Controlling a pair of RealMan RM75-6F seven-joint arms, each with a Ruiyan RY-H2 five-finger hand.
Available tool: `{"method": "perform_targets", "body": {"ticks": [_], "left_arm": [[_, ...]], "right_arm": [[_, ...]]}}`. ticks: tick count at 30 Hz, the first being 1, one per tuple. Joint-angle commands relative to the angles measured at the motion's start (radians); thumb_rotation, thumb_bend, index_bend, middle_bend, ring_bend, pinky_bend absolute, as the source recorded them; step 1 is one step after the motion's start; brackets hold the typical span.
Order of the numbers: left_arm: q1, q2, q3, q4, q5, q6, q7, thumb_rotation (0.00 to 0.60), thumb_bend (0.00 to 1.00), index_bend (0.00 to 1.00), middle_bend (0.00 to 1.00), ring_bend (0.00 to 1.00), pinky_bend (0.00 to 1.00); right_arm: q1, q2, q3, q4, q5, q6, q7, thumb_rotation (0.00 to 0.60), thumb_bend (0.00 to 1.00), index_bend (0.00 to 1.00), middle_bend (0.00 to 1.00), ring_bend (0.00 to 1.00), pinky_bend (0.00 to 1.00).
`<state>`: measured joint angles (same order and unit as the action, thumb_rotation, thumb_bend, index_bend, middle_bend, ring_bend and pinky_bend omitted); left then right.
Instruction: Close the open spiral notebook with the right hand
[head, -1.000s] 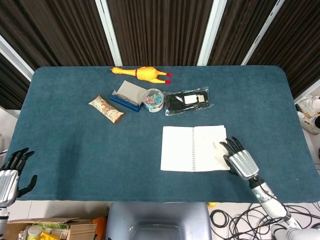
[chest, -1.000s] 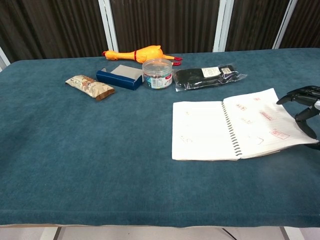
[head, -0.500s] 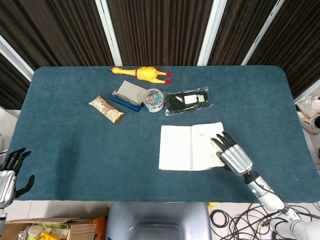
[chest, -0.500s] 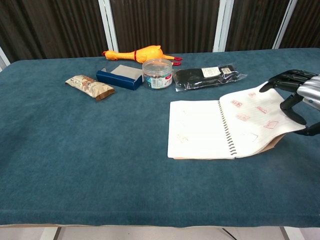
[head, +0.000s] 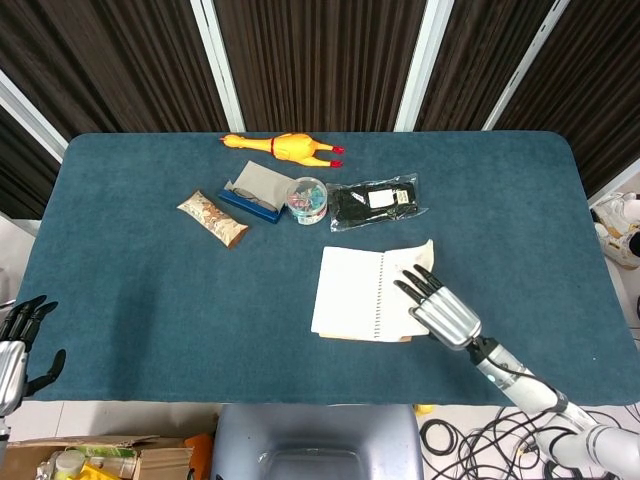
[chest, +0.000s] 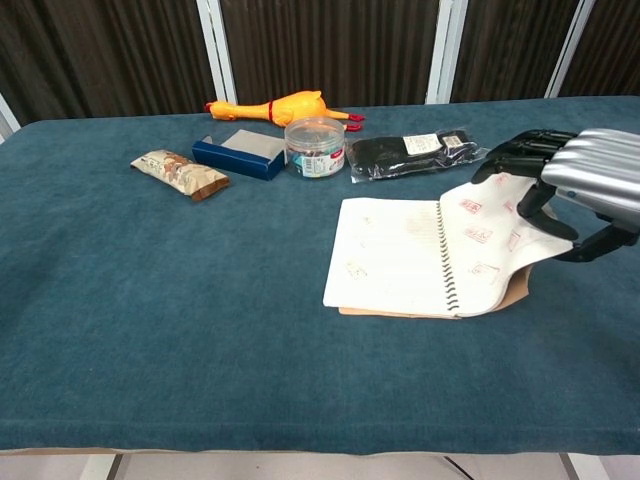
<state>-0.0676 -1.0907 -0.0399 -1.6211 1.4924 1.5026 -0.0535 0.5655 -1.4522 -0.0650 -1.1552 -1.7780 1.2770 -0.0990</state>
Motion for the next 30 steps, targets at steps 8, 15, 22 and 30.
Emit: {"method": "perform_targets", "body": {"ticks": [8, 15, 22, 30], "left_arm": [[-0.001, 0.001, -0.001, 0.002, 0.003, -0.001, -0.007, 0.600, 0.41, 0.19, 0.12, 0.10, 0.33], [0.001, 0.003, -0.002, 0.005, 0.004, 0.002, -0.019, 0.600, 0.41, 0.19, 0.12, 0.10, 0.33], [0.000, 0.004, -0.002, 0.007, 0.004, 0.001, -0.024, 0.600, 0.41, 0.19, 0.12, 0.10, 0.33], [0.000, 0.004, -0.003, 0.007, 0.004, 0.001, -0.025, 0.600, 0.41, 0.19, 0.12, 0.10, 0.33]], "right_arm": [[0.067, 0.040, 0.025, -0.108, -0.005, -0.087, -0.055, 0.600, 0.35, 0.80, 0.17, 0.08, 0.13], [0.102, 0.016, 0.049, -0.128, 0.003, -0.117, -0.043, 0.600, 0.35, 0.80, 0.17, 0.08, 0.13], [0.137, -0.045, 0.070, -0.092, 0.018, -0.144, 0.005, 0.600, 0.35, 0.80, 0.17, 0.08, 0.13], [0.184, -0.145, 0.088, 0.014, 0.044, -0.192, 0.087, 0.600, 0.35, 0.80, 0.17, 0.08, 0.13]]}}
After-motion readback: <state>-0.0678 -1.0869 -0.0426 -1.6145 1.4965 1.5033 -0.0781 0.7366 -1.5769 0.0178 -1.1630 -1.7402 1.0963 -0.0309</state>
